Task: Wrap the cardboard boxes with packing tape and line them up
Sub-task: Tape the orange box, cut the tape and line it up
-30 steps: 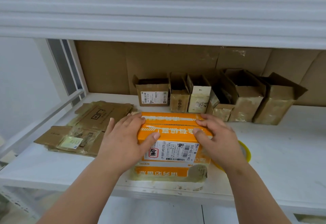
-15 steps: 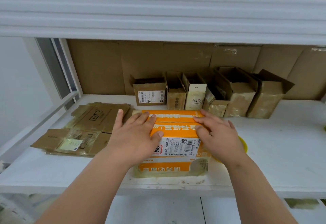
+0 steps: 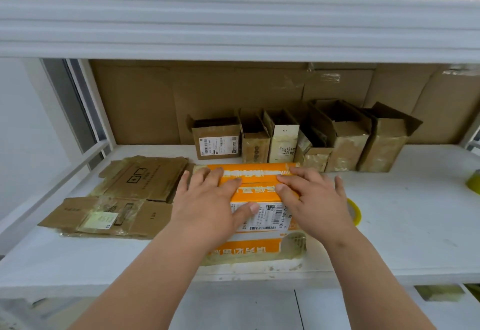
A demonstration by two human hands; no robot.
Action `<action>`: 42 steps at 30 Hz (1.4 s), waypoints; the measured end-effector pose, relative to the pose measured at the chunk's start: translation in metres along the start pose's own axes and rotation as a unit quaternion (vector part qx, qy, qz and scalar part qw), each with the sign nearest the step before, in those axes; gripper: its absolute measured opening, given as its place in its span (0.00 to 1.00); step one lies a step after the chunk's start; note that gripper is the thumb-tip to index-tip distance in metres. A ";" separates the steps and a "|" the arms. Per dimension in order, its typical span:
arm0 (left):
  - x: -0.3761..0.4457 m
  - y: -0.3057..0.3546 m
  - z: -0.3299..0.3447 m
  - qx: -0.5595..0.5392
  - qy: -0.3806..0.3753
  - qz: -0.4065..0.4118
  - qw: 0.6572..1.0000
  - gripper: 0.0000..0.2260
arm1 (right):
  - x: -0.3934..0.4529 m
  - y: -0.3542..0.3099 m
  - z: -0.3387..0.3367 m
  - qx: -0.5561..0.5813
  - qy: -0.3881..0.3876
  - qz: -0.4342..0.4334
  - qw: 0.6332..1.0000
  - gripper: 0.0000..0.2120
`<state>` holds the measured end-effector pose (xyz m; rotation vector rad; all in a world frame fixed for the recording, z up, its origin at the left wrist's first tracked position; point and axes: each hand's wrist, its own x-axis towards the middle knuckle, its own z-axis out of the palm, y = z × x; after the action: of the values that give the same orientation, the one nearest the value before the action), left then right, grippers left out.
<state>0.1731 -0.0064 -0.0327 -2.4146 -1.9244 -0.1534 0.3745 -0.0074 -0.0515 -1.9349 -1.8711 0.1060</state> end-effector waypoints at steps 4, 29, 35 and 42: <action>0.005 0.008 -0.002 -0.025 0.020 0.005 0.999 0.33 | 0.003 0.007 0.004 0.022 0.023 -0.046 0.998 0.25; 0.004 0.020 -0.014 -0.190 0.040 -0.135 0.972 0.08 | 0.022 0.079 -0.012 0.250 0.068 0.098 0.961 0.16; 0.008 0.010 -0.008 -0.189 0.068 -0.098 0.975 0.10 | 0.004 0.021 -0.053 0.306 0.081 -0.066 0.946 0.08; -0.005 -0.005 -0.027 -0.413 0.061 -0.105 0.902 0.10 | -0.004 -0.030 -0.049 0.217 0.001 -0.169 0.961 0.07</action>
<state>0.1659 -0.0129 -0.0064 -2.4709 -2.3768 -1.3461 0.3638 -0.0248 0.0025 -1.3090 -1.9502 0.3726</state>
